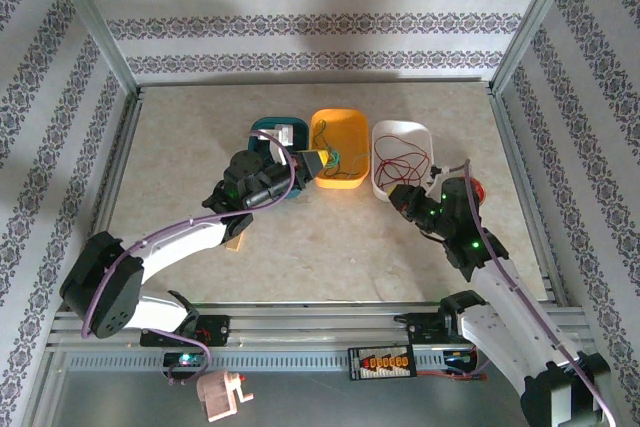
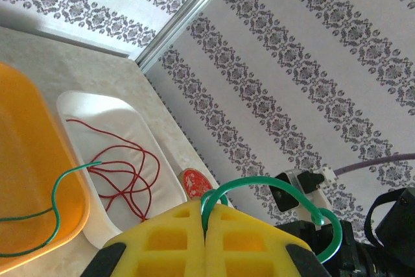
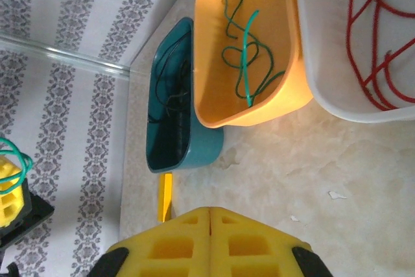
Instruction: Untangle the cables
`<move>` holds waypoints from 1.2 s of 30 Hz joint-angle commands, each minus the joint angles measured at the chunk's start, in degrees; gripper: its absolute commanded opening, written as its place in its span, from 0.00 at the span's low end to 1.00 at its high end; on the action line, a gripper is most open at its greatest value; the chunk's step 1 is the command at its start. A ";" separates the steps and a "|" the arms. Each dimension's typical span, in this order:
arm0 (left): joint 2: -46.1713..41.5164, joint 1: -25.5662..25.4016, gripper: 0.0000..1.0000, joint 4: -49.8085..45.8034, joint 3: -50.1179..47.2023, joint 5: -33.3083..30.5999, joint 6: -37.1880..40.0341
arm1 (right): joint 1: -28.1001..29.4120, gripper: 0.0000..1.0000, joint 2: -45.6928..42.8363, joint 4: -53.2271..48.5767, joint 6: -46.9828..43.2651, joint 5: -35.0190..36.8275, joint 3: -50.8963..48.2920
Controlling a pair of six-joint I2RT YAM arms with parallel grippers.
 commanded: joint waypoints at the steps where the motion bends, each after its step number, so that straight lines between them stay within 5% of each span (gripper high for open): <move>1: 2.15 0.26 0.00 1.69 2.79 3.81 0.53 | 1.91 0.23 2.76 3.67 -2.59 -5.56 2.55; 4: 4.86 0.35 0.00 -3.82 5.34 1.41 1.52 | 4.06 0.35 4.47 2.93 -4.52 -5.06 4.76; 11: 20.70 1.42 0.00 -23.61 22.18 -7.50 7.62 | 4.42 0.38 5.49 1.40 -5.43 -3.53 5.53; 14: 27.67 2.69 0.15 -25.99 28.10 -11.67 6.52 | 4.33 0.38 3.42 -1.26 -6.20 -2.14 5.80; 22: 35.06 3.25 0.37 -30.85 40.43 -16.71 10.13 | 0.90 0.40 -2.88 -7.95 -6.77 -0.95 3.94; 27: 30.69 3.01 0.50 -27.68 38.27 -16.47 11.89 | -0.97 0.43 -2.95 -10.06 -8.03 0.71 3.44; 30: 23.40 2.64 0.59 -24.67 30.83 -19.28 14.08 | -1.02 0.47 -3.32 -14.41 -12.72 8.83 4.42; 34: 7.52 2.54 0.99 -26.58 14.82 -35.15 17.97 | -0.97 0.66 -6.33 -16.67 -23.37 25.62 4.51; 36: -1.46 2.55 0.99 -30.49 7.32 -46.76 20.81 | -0.99 0.82 -8.52 -14.29 -29.56 34.23 2.91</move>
